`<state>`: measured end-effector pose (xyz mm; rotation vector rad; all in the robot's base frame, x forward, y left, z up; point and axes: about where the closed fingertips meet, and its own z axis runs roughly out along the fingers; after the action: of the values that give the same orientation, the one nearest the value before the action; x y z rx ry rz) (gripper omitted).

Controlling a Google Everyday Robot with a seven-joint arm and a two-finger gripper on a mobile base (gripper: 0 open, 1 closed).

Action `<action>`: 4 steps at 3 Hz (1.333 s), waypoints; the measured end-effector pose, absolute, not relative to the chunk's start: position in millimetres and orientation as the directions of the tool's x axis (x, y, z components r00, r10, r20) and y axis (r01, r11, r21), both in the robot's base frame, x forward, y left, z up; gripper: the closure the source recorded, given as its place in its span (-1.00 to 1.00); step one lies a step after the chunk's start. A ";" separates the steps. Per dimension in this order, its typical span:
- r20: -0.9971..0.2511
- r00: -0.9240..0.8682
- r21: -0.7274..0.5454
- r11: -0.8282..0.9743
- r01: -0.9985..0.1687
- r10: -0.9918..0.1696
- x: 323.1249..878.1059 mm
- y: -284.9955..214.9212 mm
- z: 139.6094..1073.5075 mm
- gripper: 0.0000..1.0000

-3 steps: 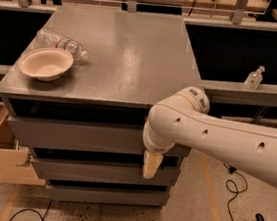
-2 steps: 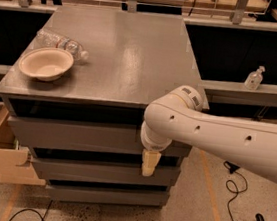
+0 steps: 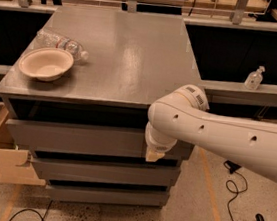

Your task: Open top drawer

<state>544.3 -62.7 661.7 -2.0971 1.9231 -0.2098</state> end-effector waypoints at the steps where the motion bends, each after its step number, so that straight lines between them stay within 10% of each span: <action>1: -0.048 0.035 -0.291 -0.020 -0.957 -0.998 525.3 -91.1 673.6 0.43; 2: -0.012 -0.045 -0.260 0.046 -0.965 -0.999 497.1 -120.3 683.2 0.91; 4: 0.028 -0.158 -0.199 0.150 -0.968 -0.987 451.0 -157.2 692.6 1.00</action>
Offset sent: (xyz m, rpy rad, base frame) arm -0.0835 -0.0926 0.0311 -0.1169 0.0967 -0.2404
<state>451.0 -157.2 692.6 -1.9636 2.2968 -0.2589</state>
